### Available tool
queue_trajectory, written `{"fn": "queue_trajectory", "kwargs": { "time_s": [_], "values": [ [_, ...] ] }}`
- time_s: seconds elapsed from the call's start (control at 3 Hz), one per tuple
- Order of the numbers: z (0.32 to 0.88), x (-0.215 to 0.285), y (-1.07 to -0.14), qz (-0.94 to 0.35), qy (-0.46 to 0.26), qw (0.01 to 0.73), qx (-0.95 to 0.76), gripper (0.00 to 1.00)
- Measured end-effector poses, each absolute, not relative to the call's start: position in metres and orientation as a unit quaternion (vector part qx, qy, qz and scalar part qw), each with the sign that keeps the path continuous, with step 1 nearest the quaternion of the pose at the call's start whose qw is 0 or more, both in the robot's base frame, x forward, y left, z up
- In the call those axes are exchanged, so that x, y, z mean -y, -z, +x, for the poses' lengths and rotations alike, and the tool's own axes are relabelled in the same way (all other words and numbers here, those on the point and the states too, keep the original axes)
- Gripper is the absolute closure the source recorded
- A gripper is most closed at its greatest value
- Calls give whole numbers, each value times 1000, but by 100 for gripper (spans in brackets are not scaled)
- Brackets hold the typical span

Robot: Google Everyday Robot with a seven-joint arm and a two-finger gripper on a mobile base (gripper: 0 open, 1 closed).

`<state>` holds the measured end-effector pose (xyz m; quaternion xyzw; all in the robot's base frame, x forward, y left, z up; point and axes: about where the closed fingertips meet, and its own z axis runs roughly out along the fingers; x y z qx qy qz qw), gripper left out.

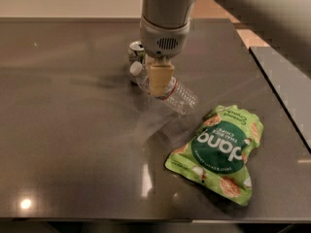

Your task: Knock water bottle over

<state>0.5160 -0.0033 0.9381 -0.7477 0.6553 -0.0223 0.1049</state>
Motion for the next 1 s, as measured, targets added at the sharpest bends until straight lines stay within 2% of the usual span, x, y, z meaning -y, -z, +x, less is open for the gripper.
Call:
{"fn": "queue_trajectory", "kwargs": {
  "time_s": [0.33, 0.67, 1.0],
  "values": [
    [518, 0, -926, -768, 40, 83, -633, 100],
    [519, -2, -913, -783, 53, 65, -616, 82],
    [519, -4, -904, -791, 45, 60, -608, 59]
  ]
}}
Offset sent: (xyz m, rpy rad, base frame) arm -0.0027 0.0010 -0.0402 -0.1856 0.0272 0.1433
